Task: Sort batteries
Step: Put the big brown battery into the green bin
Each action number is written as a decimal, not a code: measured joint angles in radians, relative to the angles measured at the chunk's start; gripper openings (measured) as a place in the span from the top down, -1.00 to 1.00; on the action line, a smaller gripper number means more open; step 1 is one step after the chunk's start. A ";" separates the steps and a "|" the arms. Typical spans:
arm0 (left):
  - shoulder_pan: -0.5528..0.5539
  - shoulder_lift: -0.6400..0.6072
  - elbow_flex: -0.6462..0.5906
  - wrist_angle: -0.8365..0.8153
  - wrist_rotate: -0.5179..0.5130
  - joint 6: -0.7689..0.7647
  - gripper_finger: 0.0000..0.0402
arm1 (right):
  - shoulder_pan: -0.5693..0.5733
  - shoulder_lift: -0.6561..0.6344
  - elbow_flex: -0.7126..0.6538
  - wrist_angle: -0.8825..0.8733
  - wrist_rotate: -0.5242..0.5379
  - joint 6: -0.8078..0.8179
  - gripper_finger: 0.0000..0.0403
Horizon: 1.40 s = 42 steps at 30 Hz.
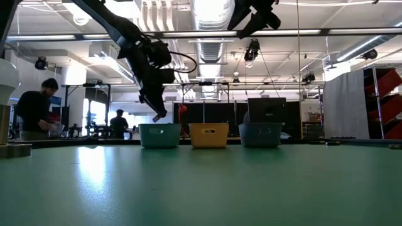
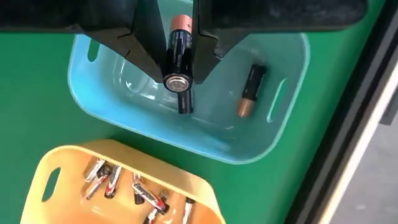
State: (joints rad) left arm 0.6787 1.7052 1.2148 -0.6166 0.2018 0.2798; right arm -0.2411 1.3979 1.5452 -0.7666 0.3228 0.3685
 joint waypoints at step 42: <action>-0.039 -0.233 -0.005 0.110 0.051 -0.038 0.36 | 0.415 -0.163 -0.585 -0.425 -0.319 1.146 -0.47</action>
State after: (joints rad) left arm 0.6399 1.4719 1.2103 -0.5063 0.2526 0.2413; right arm 0.1736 1.2350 0.9601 -1.1920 0.0040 1.5142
